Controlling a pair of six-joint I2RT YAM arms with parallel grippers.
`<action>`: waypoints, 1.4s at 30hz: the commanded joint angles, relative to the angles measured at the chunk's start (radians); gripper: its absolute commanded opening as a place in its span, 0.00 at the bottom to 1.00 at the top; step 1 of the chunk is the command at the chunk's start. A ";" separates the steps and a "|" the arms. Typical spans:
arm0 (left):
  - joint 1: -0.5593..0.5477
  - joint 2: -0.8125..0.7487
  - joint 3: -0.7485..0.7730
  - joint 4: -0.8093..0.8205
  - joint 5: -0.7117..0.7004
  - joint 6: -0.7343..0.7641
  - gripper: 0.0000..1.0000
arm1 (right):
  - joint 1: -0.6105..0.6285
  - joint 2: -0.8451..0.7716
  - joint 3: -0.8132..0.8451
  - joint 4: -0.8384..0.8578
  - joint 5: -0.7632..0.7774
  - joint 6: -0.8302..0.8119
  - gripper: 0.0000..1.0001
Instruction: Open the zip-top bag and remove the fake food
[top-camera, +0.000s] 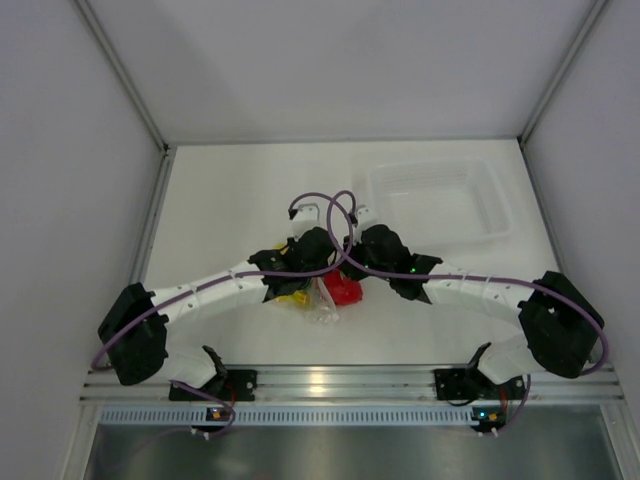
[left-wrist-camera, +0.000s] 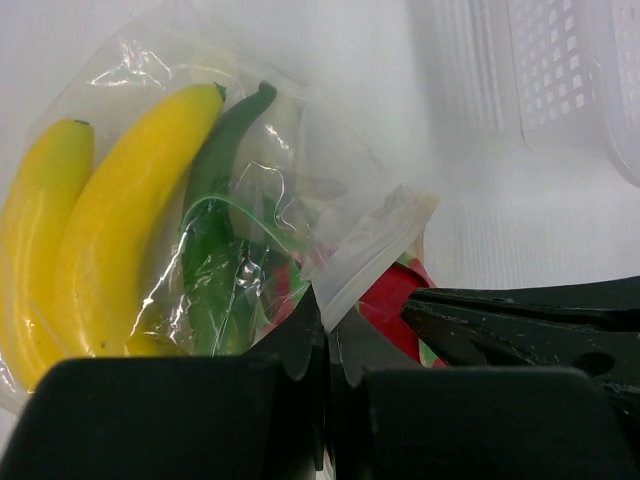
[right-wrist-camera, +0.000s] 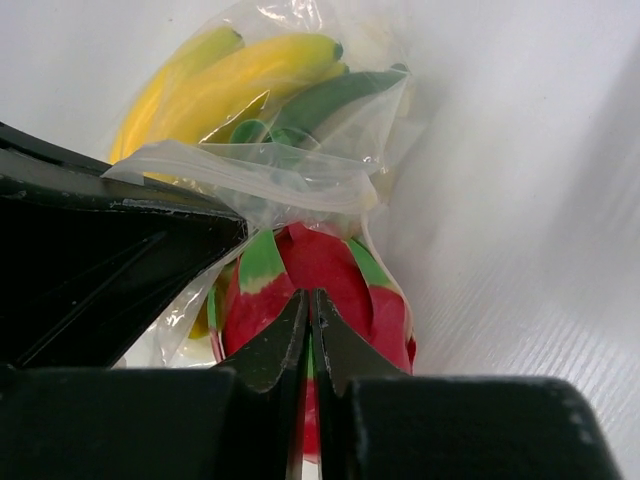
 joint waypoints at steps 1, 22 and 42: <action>0.005 -0.041 0.016 0.013 -0.008 -0.001 0.00 | 0.008 -0.007 -0.003 0.057 -0.002 -0.017 0.02; 0.016 -0.038 0.021 0.013 -0.005 -0.001 0.00 | 0.027 -0.070 -0.023 -0.172 0.006 0.006 0.41; 0.020 -0.046 0.011 0.013 -0.003 -0.002 0.00 | 0.032 -0.039 -0.072 -0.129 -0.039 0.003 0.00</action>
